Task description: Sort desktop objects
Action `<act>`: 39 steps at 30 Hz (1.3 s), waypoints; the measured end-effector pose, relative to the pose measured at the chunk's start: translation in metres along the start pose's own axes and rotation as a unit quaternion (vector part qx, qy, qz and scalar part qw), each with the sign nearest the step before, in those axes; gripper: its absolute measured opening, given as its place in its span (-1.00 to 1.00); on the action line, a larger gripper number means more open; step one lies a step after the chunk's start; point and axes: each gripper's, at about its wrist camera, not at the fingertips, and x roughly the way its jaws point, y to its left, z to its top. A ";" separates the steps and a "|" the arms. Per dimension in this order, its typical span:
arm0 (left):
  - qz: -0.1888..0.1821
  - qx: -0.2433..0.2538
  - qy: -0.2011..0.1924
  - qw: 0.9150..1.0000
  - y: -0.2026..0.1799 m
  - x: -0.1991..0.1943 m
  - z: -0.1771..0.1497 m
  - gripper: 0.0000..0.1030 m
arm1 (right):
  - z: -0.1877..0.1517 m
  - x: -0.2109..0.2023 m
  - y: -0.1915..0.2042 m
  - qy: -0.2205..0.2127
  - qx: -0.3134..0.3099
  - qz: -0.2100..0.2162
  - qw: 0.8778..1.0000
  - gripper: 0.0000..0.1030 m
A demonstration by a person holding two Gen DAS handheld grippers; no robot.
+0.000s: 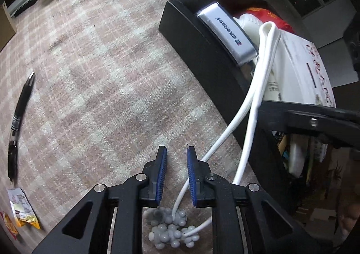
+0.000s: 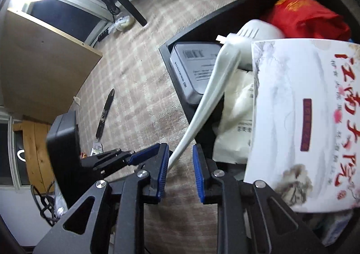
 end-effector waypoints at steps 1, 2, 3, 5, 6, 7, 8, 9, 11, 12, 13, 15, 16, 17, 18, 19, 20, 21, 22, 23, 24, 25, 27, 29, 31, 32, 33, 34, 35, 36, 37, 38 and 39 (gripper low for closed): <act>-0.007 0.000 0.001 1.000 -0.001 0.000 -0.001 -0.72 | 0.001 0.001 0.002 0.000 -0.003 -0.001 1.000 -0.58; -0.008 0.000 0.000 1.000 -0.001 -0.001 -0.002 -0.73 | 0.002 0.003 0.004 0.000 -0.006 -0.008 1.000 -0.57; -0.010 0.001 -0.001 1.000 -0.001 -0.002 -0.003 -0.73 | 0.002 0.003 0.006 -0.001 -0.008 -0.010 1.000 -0.57; -0.024 -0.004 -0.002 1.000 0.000 -0.005 -0.005 -0.73 | 0.002 0.005 0.007 0.001 -0.013 -0.010 1.000 -0.57; -0.029 -0.007 -0.004 1.000 0.001 -0.008 -0.011 -0.73 | 0.002 0.006 0.008 0.004 -0.011 -0.010 1.000 -0.57; -0.031 -0.009 -0.008 0.999 0.001 -0.012 -0.013 -0.73 | 0.001 0.006 0.007 0.006 -0.007 -0.007 1.000 -0.57; -0.034 -0.009 -0.012 0.999 0.001 -0.016 -0.015 -0.73 | 0.001 0.006 0.007 0.008 -0.005 -0.004 1.000 -0.57; -0.037 -0.007 -0.014 0.999 0.001 -0.019 -0.016 -0.72 | -0.001 0.005 0.007 0.009 -0.005 -0.003 1.000 -0.57; -0.039 -0.001 -0.018 0.999 -0.001 -0.027 -0.022 -0.65 | -0.003 0.005 0.007 0.012 -0.005 -0.004 1.000 -0.57; -0.041 0.003 -0.019 0.999 -0.003 -0.028 -0.024 -0.56 | -0.005 0.007 0.008 0.017 -0.006 -0.004 1.000 -0.57; -0.042 0.008 -0.020 0.999 -0.005 -0.030 -0.026 -0.53 | -0.006 0.009 0.009 0.021 -0.006 -0.004 1.000 -0.57; -0.037 0.021 -0.019 0.999 -0.013 -0.029 -0.030 -0.53 | -0.007 0.016 0.009 0.026 -0.002 -0.009 1.000 -0.57; -0.032 0.026 -0.018 0.999 -0.018 -0.027 -0.031 -0.53 | -0.007 0.019 0.009 0.027 0.000 -0.008 1.000 -0.57; -0.026 0.031 -0.016 0.999 -0.022 -0.024 -0.033 -0.54 | -0.007 0.021 0.009 0.029 0.001 -0.007 1.000 -0.57; -0.026 0.032 -0.014 0.999 -0.025 -0.021 -0.028 -0.56 | -0.008 0.024 0.010 0.031 0.000 -0.008 0.999 -0.57; -0.030 0.034 -0.011 0.999 -0.028 -0.020 -0.030 -0.56 | -0.009 0.025 0.010 0.031 -0.002 -0.009 0.999 -0.57; -0.033 0.035 -0.010 0.999 -0.030 -0.020 -0.031 -0.56 | -0.010 0.025 0.010 0.028 -0.004 -0.010 1.000 -0.62; -0.032 0.034 -0.011 0.999 -0.030 -0.020 -0.032 -0.56 | -0.010 0.025 0.009 0.026 -0.003 -0.007 1.000 -0.77; -0.034 0.032 -0.012 0.999 -0.029 -0.020 -0.032 -0.57 | -0.011 0.025 0.008 0.026 -0.001 -0.004 1.000 -0.81; -0.039 0.027 -0.012 0.999 -0.026 -0.022 -0.031 -0.57 | -0.011 0.024 0.005 0.026 0.005 0.009 1.000 -0.82; -0.043 0.022 -0.013 0.999 -0.024 -0.024 -0.031 -0.57 | -0.011 0.022 0.002 0.024 0.010 0.017 1.000 -0.83; -0.042 0.021 -0.015 0.999 -0.022 -0.025 -0.031 -0.57 | -0.011 0.020 0.001 0.019 0.012 0.019 1.000 -0.84; -0.040 0.019 -0.018 0.999 -0.018 -0.032 -0.033 -0.57 | -0.012 0.015 0.001 0.008 0.007 0.019 1.000 -0.86; -0.043 0.015 -0.025 0.999 -0.018 -0.038 -0.032 -0.57 | -0.011 0.005 0.000 -0.002 0.006 0.024 1.000 -0.86; -0.045 0.015 -0.033 0.998 -0.016 -0.048 -0.039 -0.57 | -0.010 -0.006 -0.002 -0.013 0.008 0.032 0.999 -0.86; -0.046 0.016 -0.038 0.998 -0.015 -0.052 -0.040 -0.57 | -0.010 -0.013 -0.004 -0.020 0.009 0.036 0.999 -0.86; -0.044 0.019 -0.042 0.998 -0.015 -0.057 -0.041 -0.57 | -0.010 -0.020 -0.006 -0.026 0.011 0.040 0.999 -0.86; -0.043 0.020 -0.045 0.998 -0.011 -0.062 -0.044 -0.57 | -0.010 -0.027 -0.008 -0.032 0.012 0.043 0.998 -0.86; -0.043 0.020 -0.047 0.998 -0.011 -0.065 -0.045 -0.57 | -0.010 -0.036 -0.010 -0.040 0.012 0.045 0.998 -0.86; -0.044 0.021 -0.049 0.998 -0.012 -0.067 -0.043 -0.57 | -0.010 -0.044 -0.013 -0.046 0.013 0.047 0.998 -0.86; -0.044 0.022 -0.051 0.997 -0.010 -0.071 -0.040 -0.57 | -0.010 -0.054 -0.017 -0.054 0.016 0.050 0.997 -0.86; -0.044 0.023 -0.053 0.997 -0.011 -0.073 -0.040 -0.57 | -0.010 -0.062 -0.021 -0.059 0.019 0.054 0.997 -0.86; -0.044 0.024 -0.054 0.997 -0.012 -0.074 -0.039 -0.57 | -0.011 -0.071 -0.026 -0.064 0.023 0.059 0.996 -0.86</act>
